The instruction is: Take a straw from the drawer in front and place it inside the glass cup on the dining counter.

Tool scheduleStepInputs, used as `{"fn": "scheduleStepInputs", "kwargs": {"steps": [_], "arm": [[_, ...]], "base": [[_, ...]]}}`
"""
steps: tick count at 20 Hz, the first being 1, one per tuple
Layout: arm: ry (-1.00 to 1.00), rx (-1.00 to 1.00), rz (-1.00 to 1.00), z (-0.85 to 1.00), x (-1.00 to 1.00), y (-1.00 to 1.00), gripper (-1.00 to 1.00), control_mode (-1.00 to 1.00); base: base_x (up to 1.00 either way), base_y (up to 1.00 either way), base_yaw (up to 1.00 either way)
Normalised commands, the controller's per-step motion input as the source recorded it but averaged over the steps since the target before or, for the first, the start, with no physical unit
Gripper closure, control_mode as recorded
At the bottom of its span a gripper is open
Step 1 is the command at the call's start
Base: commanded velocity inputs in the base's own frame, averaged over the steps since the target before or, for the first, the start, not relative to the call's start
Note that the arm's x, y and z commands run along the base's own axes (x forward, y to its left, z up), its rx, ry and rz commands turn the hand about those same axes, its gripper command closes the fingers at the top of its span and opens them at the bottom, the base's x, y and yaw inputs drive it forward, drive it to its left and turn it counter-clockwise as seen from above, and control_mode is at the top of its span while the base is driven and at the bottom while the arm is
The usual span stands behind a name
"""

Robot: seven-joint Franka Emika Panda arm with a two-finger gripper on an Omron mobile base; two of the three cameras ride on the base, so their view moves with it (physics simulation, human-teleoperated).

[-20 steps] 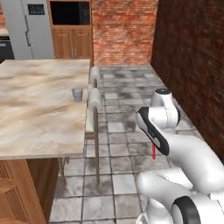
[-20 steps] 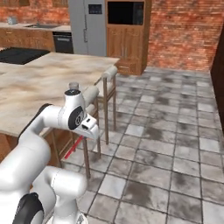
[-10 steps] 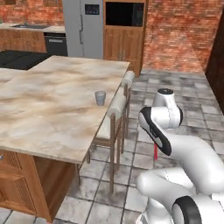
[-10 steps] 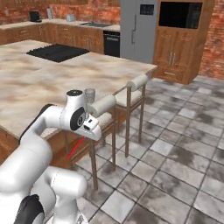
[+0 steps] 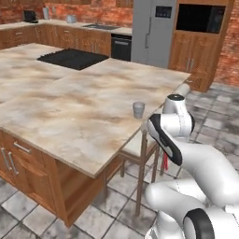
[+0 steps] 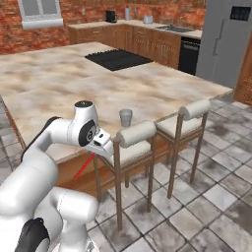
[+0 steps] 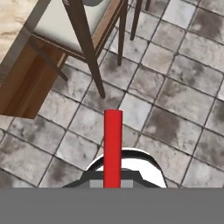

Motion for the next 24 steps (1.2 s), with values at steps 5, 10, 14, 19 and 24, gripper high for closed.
{"fn": "scheduleStepInputs", "kwargs": {"steps": [5,10,14,19,24], "arm": [[0.0,0.0,0.0,0.0,0.0,0.0,1.0,1.0],[0.0,0.0,0.0,0.0,0.0,0.0,1.0,1.0],[0.0,0.0,0.0,0.0,0.0,0.0,1.0,1.0],[0.0,0.0,0.0,0.0,0.0,0.0,1.0,1.0],[0.0,0.0,0.0,0.0,0.0,0.0,1.0,1.0]], "base": [[0.04,-0.82,0.47],[0.0,-0.89,0.44],[0.08,-0.82,0.39],[0.46,-0.5,0.27],[0.49,-0.41,0.25]]}}
